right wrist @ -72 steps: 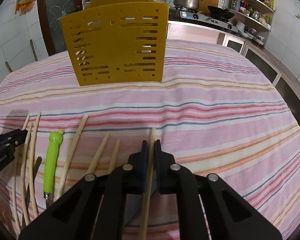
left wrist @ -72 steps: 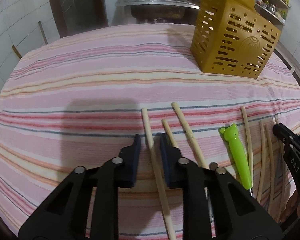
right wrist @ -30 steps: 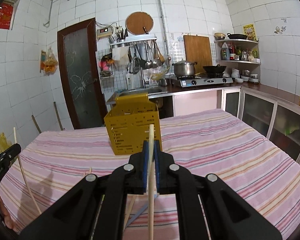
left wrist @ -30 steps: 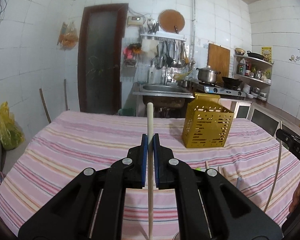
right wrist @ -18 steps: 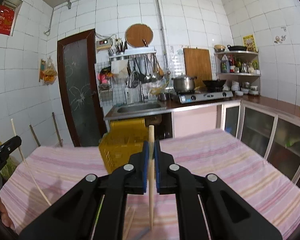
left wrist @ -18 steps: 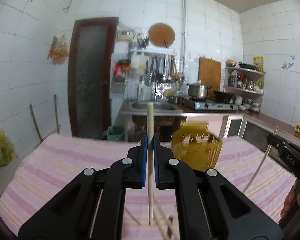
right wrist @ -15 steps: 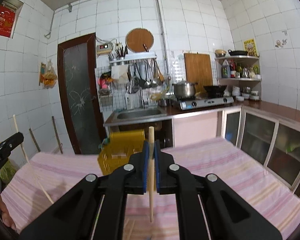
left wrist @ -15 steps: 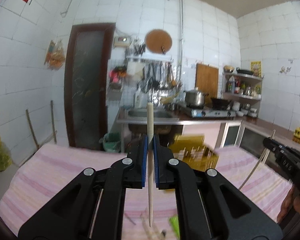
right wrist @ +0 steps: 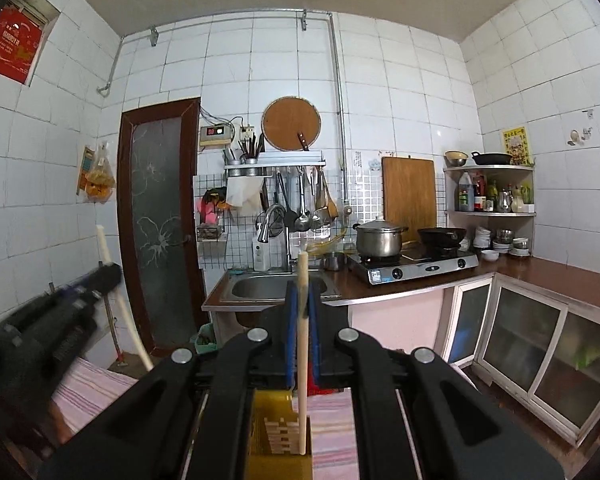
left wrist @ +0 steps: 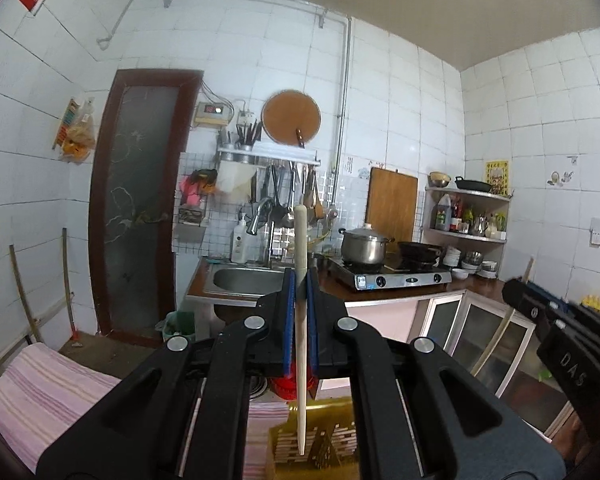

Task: Organize utensils
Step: 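Carry both chopsticks over the yellow holder and open both tools to drop them in, then withdraw both open tools from the holder back toward the remaining utensils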

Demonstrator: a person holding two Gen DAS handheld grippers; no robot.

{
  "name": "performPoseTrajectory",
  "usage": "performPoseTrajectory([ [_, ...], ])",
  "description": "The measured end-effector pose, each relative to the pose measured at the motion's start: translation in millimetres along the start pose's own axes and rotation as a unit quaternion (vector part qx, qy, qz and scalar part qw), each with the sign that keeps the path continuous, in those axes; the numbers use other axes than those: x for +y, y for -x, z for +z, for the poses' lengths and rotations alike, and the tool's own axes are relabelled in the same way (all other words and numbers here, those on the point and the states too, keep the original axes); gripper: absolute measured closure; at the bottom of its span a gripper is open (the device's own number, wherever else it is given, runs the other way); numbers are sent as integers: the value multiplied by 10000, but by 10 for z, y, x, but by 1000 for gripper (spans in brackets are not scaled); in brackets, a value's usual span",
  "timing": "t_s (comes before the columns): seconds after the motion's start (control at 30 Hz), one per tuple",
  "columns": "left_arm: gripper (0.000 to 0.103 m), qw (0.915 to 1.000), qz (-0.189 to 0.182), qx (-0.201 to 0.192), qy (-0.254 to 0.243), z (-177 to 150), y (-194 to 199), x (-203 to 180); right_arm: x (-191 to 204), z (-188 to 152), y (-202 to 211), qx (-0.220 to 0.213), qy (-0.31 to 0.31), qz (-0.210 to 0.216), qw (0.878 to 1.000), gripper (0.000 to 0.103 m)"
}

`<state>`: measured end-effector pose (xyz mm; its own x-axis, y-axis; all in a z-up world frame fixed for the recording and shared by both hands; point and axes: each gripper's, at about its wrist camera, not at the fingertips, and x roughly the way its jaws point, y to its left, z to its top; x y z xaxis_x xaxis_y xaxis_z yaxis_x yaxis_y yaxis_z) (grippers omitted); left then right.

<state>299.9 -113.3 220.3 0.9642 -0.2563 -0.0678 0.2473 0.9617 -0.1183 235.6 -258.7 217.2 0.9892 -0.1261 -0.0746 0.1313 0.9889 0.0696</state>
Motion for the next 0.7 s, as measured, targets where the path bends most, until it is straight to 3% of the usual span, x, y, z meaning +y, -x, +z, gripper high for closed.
performPoseTrajectory([
  [0.23,98,9980,157,614,26,-590,-707,82,17,-394,-714,544,10,-3,9985,97],
  [0.37,98,9939,123,1082,147,-868,-877,248,-33,-761,-1010,1048,24,-40,9945,97],
  [0.43,96,9944,126,1050,85,-879,-782,304,-57,-827,-1039,1206,18,-19,9927,96],
  [0.5,69,9949,168,992,86,-803,-641,355,-102,-792,-990,1283,-30,-18,9917,94],
  [0.53,40,9953,216,929,148,-731,-554,389,-132,-731,-935,1294,-59,-56,9916,90],
  [0.57,24,9959,283,831,208,-662,-461,423,-153,-700,-888,1304,-77,-84,9914,64],
  [0.6,21,9967,336,699,241,-578,-311,469,-182,-646,-810,1307,-110,-91,9913,34],
  [0.63,18,9969,353,655,237,-518,-208,497,-204,-602,-713,1270,-132,-103,9918,30],
  [0.7,13,9965,360,724,228,-429,35,568,-223,-579,-536,1253,-63,-212,9919,30],
])
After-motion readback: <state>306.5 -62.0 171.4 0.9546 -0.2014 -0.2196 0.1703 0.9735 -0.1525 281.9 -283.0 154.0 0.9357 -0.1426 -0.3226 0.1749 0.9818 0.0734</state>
